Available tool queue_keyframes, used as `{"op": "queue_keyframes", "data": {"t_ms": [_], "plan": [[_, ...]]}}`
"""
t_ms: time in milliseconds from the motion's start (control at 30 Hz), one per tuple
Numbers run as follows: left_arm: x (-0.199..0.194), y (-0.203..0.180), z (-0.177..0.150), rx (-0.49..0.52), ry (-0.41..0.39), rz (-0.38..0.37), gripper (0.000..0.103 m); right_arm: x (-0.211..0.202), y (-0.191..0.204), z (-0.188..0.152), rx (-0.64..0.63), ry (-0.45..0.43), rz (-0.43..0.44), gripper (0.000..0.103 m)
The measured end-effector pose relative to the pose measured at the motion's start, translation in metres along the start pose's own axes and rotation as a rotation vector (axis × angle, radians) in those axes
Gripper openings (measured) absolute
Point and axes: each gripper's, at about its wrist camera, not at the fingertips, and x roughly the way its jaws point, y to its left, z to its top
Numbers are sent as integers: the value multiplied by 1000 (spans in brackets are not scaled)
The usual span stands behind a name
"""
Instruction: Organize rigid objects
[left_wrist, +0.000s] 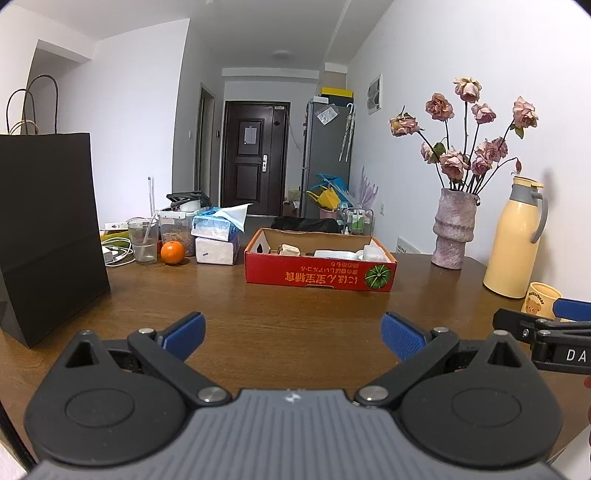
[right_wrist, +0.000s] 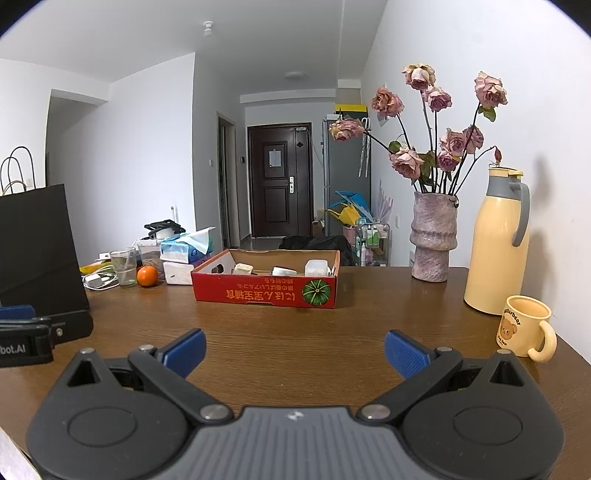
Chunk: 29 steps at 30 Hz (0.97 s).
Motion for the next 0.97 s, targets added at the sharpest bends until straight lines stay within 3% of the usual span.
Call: {"op": "queue_keyframes", "data": {"t_ms": [967], "plan": [[4, 1, -2, -18, 4, -14, 103, 4, -1, -5, 6, 12, -1, 103]]}}
